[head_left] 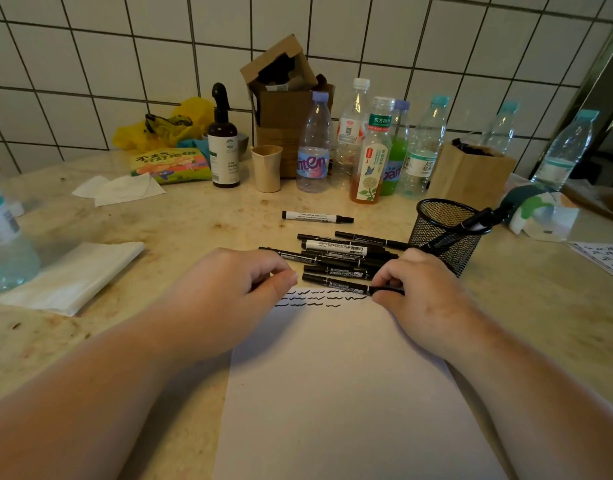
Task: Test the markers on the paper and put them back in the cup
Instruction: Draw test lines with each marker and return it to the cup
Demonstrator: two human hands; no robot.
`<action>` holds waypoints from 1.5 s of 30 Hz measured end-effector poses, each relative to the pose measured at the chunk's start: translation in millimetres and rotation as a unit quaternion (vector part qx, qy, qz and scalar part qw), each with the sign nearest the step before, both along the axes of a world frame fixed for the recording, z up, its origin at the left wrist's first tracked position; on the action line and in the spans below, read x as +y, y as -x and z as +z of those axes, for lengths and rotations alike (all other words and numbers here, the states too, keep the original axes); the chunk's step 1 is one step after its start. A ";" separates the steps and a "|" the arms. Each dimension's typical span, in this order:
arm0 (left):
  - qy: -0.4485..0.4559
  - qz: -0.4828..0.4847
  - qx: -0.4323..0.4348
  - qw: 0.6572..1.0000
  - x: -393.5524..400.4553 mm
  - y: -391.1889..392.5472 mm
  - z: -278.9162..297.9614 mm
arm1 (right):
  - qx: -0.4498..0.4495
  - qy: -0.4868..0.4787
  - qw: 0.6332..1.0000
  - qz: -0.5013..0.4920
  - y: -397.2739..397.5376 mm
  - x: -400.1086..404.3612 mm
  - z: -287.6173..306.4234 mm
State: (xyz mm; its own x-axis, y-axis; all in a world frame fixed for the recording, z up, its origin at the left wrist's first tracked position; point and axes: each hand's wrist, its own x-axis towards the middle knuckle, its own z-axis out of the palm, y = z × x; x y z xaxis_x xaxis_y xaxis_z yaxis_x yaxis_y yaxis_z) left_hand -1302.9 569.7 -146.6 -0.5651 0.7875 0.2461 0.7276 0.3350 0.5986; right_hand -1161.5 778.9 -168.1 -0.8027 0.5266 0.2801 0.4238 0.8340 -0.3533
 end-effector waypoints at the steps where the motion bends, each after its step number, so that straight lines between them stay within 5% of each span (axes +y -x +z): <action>1: 0.003 0.002 -0.002 1.000 0.0 -0.1 0.3 | 0.003 0.005 1.000 0.001 -0.2 -0.9 0.7; 7: 0.036 0.008 0.010 0.999 -0.1 2.2 1.6 | 0.125 0.173 0.977 0.011 -3.2 -8.5 10.4; 13: 0.059 -0.013 0.015 0.998 1.6 0.0 1.6 | 0.230 0.476 0.839 0.134 -7.6 -20.7 19.0; 17: 0.056 -0.054 -0.009 0.997 4.9 -6.8 3.3 | 0.195 0.512 0.811 0.206 -10.1 -27.9 22.4; 25: 0.077 -0.123 -0.061 0.988 7.7 -15.5 9.1 | 0.187 0.494 0.812 0.248 -11.8 -34.9 20.6; 31: 0.172 -0.283 -0.289 0.898 -11.1 -3.1 18.4 | 0.243 0.469 0.805 0.270 -16.5 -33.2 24.8; 33: 0.144 -0.254 -0.313 0.904 -16.3 4.8 19.2 | 0.299 0.467 0.806 0.208 -19.1 -22.2 25.4; 38: 0.094 -0.034 -0.145 0.984 -1.3 5.8 20.3 | 0.264 0.492 0.829 0.022 -4.4 -11.7 14.3; 41: 0.149 0.014 0.004 0.989 1.3 3.2 12.7 | 0.227 0.470 0.852 -0.024 -2.6 -14.7 13.9; 45: 0.191 -0.001 0.045 0.981 0.1 6.1 2.6 | 0.220 0.462 0.858 -0.039 -3.1 -15.7 13.2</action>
